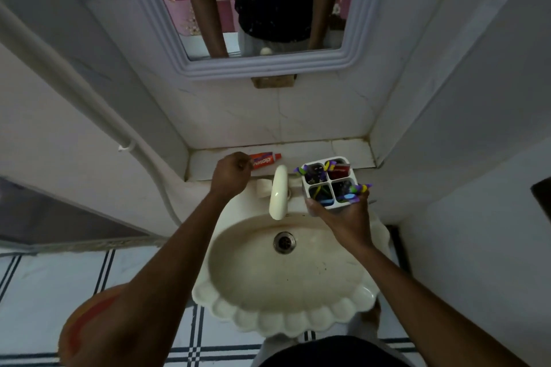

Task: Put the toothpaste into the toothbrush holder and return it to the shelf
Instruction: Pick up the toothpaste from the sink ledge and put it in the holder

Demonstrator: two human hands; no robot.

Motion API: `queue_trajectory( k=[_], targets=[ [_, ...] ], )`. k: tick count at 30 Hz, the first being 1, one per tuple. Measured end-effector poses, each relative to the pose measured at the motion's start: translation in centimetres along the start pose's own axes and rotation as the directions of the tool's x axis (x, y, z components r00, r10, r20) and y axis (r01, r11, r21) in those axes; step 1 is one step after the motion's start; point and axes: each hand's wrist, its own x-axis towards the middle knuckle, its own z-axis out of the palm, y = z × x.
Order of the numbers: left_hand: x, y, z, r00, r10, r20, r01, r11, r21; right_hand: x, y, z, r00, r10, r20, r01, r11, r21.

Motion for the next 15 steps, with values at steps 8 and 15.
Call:
queue_trajectory(
  k=[8, 15],
  targets=[
    [5.0, -1.1, 1.7, 0.97, 0.097, 0.222, -0.179, 0.905, 0.387, -1.1, -1.9, 0.4, 0.999, -0.05, -0.011, 0.05, 0.999, -0.011],
    [5.3, -1.3, 2.9, 0.965, 0.156, 0.21, -0.253, 0.756, 0.603, -1.2, -2.1, 0.3, 0.999, -0.047, 0.0, 0.047, 0.999, 0.014]
  ],
)
